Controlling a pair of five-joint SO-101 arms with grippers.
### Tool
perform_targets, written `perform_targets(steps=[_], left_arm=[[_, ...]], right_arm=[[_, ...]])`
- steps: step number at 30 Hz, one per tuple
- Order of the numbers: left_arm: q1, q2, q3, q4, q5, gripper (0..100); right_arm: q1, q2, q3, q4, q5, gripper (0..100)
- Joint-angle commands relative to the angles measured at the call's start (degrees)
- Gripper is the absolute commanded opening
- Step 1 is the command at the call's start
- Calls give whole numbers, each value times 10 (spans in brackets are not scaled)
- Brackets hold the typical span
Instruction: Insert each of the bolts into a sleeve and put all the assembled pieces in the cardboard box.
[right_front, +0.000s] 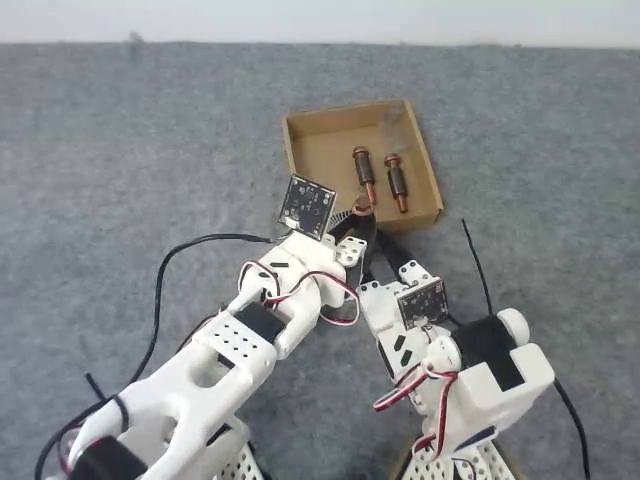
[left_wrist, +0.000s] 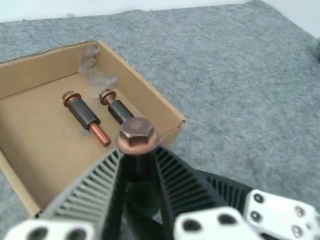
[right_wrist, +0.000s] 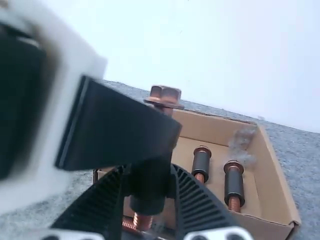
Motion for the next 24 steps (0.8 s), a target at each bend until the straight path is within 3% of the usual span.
perform_targets(steps=[1,6,12,24], left_arm=[[-11,4,8,-2,-7,13],[-10,3,12,-5,-7,18],[-12,-1,15,-3,47,158],[-10,-2,15,-5,54,152]], right_arm=[[18,-33,0,-22,7,6],[18,-33,0,-22,7,6],[18,-33,0,-22,7,6],[19,-33,0,-21,7,6]])
